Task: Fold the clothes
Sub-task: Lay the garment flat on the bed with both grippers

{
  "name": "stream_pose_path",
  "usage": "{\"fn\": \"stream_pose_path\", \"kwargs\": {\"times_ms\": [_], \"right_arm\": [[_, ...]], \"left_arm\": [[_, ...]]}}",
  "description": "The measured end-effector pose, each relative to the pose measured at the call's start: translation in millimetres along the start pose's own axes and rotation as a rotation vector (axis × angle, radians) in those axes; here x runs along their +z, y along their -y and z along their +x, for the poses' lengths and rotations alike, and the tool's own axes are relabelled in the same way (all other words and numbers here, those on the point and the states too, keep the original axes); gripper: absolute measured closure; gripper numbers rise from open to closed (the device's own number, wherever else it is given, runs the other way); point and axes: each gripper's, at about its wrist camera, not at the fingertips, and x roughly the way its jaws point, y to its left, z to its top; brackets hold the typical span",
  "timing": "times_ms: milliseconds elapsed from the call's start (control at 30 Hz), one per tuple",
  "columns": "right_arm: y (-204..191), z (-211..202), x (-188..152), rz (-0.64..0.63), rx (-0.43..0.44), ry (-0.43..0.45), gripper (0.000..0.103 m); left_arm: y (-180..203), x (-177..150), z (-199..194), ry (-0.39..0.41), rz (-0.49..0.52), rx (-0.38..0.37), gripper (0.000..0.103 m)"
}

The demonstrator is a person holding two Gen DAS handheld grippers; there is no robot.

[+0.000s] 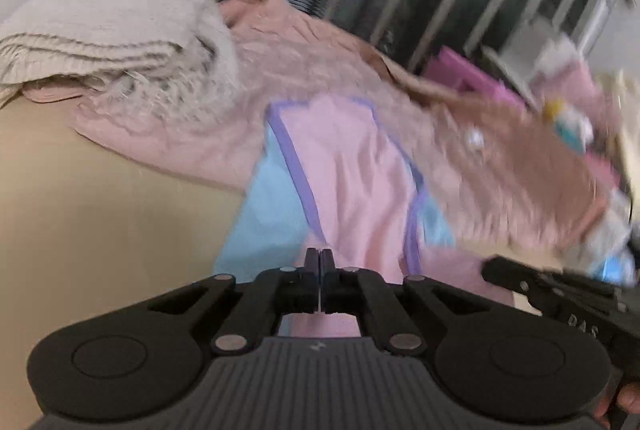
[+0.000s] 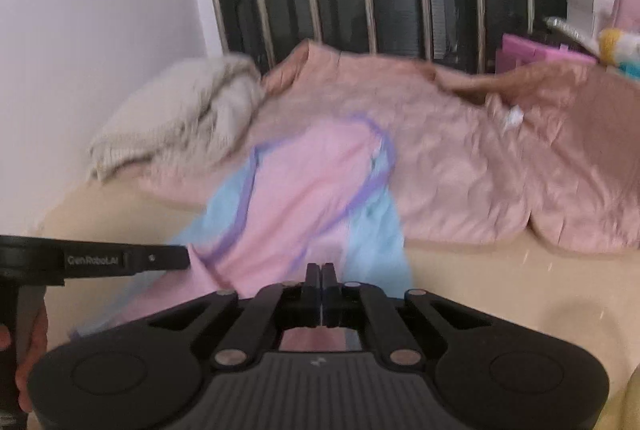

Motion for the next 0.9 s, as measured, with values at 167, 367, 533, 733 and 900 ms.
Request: {"fn": "stream_pose_path", "kwargs": {"times_ms": [167, 367, 533, 733, 900], "right_arm": [[4, 25, 47, -0.007, -0.036, 0.063, 0.103], [16, 67, 58, 0.01, -0.123, -0.03, 0.092], [-9, -28, -10, -0.05, 0.165, -0.023, 0.062], [-40, -78, -79, -0.102, 0.277, -0.106, 0.064], [-47, -60, -95, -0.098, 0.207, -0.143, 0.099]], "left_arm": [[-16, 54, 12, 0.103, -0.115, 0.047, 0.103], [-19, 52, -6, 0.033, -0.066, -0.007, 0.076], [-6, -26, -88, 0.032, 0.113, -0.106, 0.022], [23, -97, -94, -0.142, 0.189, -0.11, 0.023], [37, -120, -90, -0.12, 0.274, -0.017, 0.075]]}}
